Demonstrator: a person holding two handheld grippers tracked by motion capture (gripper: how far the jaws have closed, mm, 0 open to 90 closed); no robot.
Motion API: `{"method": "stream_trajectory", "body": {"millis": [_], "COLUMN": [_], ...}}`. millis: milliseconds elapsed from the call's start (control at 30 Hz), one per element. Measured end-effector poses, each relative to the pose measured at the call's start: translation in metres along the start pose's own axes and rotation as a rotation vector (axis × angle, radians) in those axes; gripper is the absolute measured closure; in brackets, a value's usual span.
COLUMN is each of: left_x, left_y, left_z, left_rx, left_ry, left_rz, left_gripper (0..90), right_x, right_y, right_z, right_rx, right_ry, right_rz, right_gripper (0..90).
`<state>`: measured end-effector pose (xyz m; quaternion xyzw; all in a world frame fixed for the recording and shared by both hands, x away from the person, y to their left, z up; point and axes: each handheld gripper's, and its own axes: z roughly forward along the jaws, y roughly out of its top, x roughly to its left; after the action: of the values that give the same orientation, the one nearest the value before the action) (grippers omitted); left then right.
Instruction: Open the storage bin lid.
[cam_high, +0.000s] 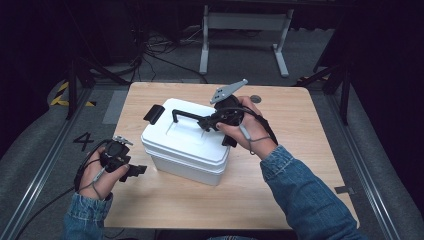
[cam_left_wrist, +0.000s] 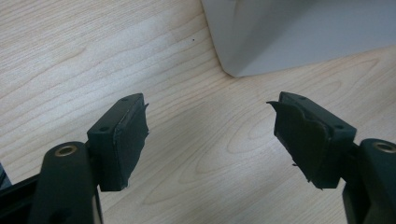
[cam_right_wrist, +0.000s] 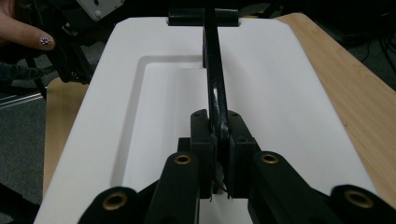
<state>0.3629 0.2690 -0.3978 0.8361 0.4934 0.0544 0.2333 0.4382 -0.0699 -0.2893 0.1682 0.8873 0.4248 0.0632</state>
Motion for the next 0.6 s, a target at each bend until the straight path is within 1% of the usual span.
{"method": "stream_trajectory", "body": {"millis": [33, 233, 300, 367, 433, 600], "left_x": [0.0, -0.001, -0.001, -0.001, -0.001, -0.001], "left_y": [0.0, 0.0, 0.0, 0.0, 0.0, 0.0], "left_z": [0.0, 0.001, 0.001, 0.001, 0.001, 0.002], "left_rx": [0.0, 0.005, 0.008, 0.012, 0.011, 0.013], "left_ry": [0.005, 0.004, 0.004, 0.001, 0.0, 0.001], "left_rz": [0.002, 0.003, 0.004, 0.007, 0.006, 0.009], "left_gripper": [26.7, 26.6, 26.7, 26.6, 26.6, 26.6], "right_x": [0.0, -0.002, -0.003, -0.004, -0.005, -0.009], "right_y": [0.001, 0.003, 0.003, 0.003, 0.003, -0.001], "right_z": [-0.003, -0.024, -0.03, -0.036, -0.042, -0.058], "right_rx": [-0.006, -0.046, -0.047, -0.052, -0.06, -0.078], "right_ry": [-0.001, -0.02, -0.031, -0.034, -0.044, -0.066], "right_rz": [-0.001, -0.002, -0.003, 0.008, 0.005, 0.015], "right_gripper": [84.5, 84.5, 84.5, 84.5, 84.5, 84.5]}}
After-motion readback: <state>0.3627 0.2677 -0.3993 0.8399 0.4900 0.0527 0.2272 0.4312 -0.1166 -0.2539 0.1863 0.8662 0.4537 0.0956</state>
